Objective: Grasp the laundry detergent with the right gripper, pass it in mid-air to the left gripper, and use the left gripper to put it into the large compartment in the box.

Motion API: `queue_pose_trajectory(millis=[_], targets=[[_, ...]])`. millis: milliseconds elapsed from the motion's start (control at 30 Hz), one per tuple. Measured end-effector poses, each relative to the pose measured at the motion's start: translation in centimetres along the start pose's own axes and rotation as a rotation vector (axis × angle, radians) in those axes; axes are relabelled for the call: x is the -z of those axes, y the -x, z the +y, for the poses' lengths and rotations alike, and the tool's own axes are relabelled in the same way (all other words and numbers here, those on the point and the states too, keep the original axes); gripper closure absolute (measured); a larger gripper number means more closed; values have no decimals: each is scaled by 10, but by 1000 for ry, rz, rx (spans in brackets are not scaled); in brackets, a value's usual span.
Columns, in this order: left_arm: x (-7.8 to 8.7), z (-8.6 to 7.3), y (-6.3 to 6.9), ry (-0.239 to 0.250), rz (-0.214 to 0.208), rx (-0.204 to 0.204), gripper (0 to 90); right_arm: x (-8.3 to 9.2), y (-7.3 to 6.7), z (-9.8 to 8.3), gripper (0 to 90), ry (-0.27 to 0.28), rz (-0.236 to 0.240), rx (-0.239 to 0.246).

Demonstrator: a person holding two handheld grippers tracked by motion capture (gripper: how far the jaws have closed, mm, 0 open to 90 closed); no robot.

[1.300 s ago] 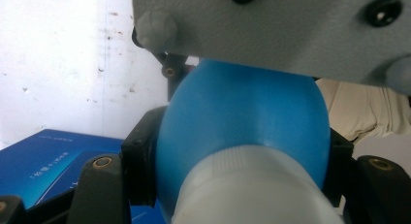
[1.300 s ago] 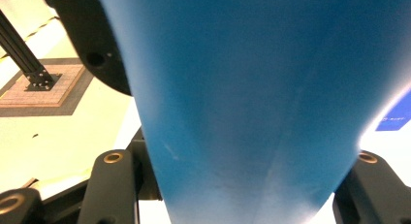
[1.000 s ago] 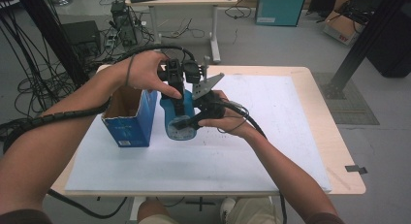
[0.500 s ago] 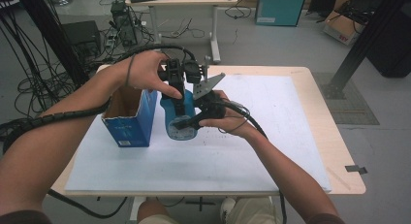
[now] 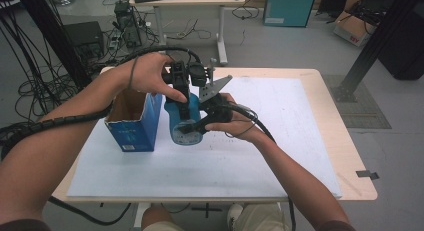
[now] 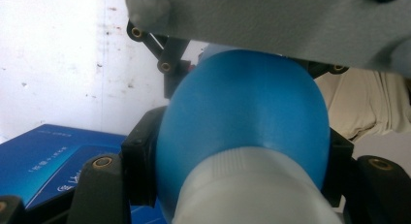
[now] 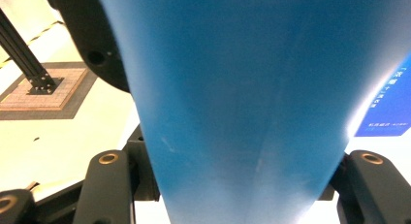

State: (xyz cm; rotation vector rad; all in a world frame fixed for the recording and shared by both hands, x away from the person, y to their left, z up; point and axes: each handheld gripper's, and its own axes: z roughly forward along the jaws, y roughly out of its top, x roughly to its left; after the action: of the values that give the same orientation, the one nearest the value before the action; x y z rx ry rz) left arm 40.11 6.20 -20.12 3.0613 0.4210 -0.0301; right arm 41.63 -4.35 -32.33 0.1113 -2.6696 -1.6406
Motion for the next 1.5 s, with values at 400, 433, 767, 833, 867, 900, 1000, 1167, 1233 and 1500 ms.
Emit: queue_pose_trajectory(millis=[400, 433, 767, 833, 867, 900, 1000, 1167, 1233, 1500], targets=[[3, -2, -4, -41, 9, -26, 364, 1, 0, -2, 280, -10, 8, 9], [3, -2, -4, -41, 9, -26, 364, 1, 0, -2, 280, -10, 8, 9], [11, -5, -10, -100, 30, -75, 364, 12, -4, -4, 283, -61, -57, 20], [13, -5, -11, -102, 31, -64, 364, 15, -5, -6, 254, -67, -51, -2], [15, -5, -12, -106, 32, -60, 364, 17, -5, -7, 227, -72, -53, -17], [15, -6, -12, -99, 41, -53, 364, 19, -4, -9, 180, -91, -54, -76], [18, -8, -16, -87, 25, -24, 364, 28, -1, -15, 113, -140, -72, -143], [25, -10, -19, -82, 39, 13, 364, 45, -2, -18, 42, -156, -116, -231], [28, -10, -19, -72, 54, 15, 364, 51, -2, -18, 42, -165, -122, -241], [44, -13, -20, -46, 51, 111, 364, 92, -10, -23, 42, -231, -204, -344]])
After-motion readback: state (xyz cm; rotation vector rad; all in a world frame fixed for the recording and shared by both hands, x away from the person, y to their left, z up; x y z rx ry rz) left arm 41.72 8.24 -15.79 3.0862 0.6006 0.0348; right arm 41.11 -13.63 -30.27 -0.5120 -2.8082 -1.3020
